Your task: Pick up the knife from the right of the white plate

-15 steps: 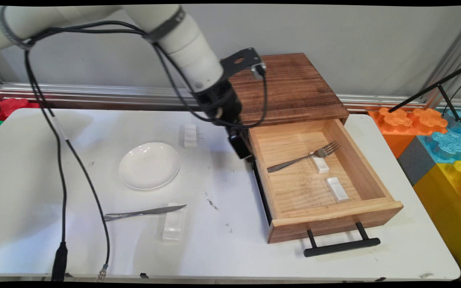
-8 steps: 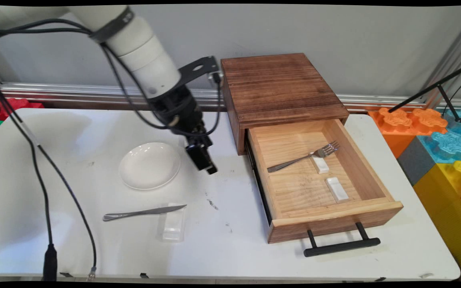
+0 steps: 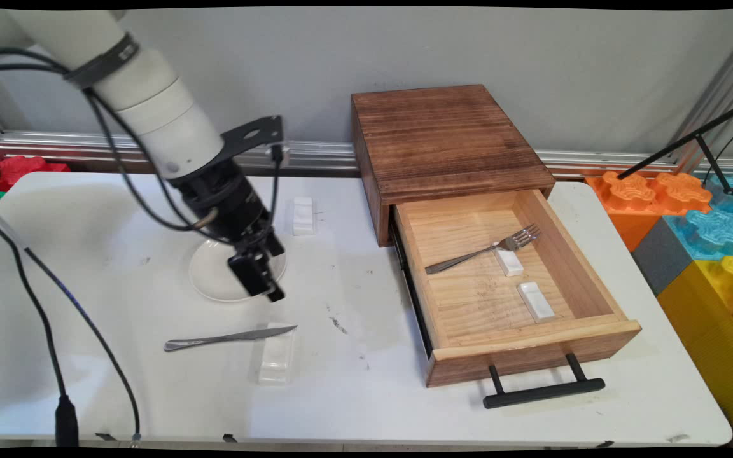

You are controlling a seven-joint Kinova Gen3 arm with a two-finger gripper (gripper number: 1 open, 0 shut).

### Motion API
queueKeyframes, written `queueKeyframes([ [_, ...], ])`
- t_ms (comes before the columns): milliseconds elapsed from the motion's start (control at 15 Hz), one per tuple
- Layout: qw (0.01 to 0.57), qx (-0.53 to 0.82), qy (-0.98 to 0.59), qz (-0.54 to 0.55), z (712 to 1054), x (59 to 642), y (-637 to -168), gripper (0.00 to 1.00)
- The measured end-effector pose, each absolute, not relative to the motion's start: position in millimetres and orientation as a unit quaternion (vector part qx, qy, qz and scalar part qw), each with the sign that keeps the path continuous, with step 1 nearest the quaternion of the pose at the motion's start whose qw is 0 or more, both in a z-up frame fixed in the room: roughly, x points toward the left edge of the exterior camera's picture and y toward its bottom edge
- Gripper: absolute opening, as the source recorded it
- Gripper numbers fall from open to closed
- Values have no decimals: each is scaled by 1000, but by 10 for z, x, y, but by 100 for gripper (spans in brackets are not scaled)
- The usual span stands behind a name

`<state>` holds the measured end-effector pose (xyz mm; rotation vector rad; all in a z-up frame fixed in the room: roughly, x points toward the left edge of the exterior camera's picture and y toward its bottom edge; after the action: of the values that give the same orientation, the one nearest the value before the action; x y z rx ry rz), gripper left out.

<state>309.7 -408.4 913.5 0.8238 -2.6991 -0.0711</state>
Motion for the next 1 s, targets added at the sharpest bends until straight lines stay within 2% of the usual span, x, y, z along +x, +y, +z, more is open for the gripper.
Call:
queueKeyframes([
  [533,146,238,-960,-27,8737,3508,-3800,100],
  [1000,135,214,-967,-7,8358,3630,-3693,100],
])
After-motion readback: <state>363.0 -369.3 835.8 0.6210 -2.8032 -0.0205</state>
